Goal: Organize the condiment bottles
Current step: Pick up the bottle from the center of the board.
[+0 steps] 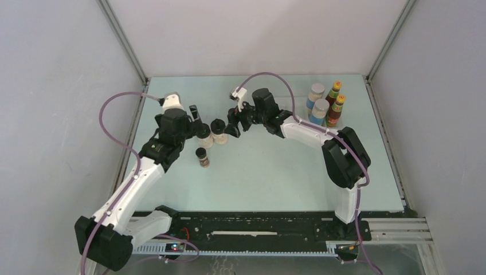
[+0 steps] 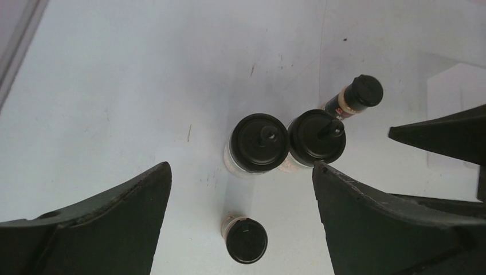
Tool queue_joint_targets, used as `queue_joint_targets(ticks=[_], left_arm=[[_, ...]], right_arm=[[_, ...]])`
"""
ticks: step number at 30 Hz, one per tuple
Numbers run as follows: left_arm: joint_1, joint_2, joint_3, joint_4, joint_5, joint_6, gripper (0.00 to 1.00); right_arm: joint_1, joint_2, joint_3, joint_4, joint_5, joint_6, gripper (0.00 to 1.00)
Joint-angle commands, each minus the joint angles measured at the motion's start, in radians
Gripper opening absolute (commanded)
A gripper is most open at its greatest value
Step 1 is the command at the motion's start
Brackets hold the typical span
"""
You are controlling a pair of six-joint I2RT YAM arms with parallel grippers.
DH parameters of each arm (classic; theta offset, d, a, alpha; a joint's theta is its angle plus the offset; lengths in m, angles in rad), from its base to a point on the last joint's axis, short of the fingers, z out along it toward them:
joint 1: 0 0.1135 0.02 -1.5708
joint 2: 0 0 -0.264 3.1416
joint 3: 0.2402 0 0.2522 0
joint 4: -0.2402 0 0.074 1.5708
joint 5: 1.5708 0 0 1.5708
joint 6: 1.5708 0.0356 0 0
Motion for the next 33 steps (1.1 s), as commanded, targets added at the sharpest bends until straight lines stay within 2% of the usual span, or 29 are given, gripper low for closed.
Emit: queue_joint_targets(ticks=[1,13,33], left_arm=[[-0.006,-0.059,0.084,-0.013,-0.034,0.040,0.97],[-0.006,-0.122,0.123,-0.033,-0.045,0.076,0.98],[-0.004,-0.171,0.104,-0.022,-0.019,0.078,0.98]], right_arm=[[0.015,0.043,0.102,-0.041,-0.046,-0.037,0.85],[0.052,0.185,0.300,-0.174,-0.067,-0.085,0.86],[0.056,0.271,0.412,-0.282,-0.046,-0.144,0.86]])
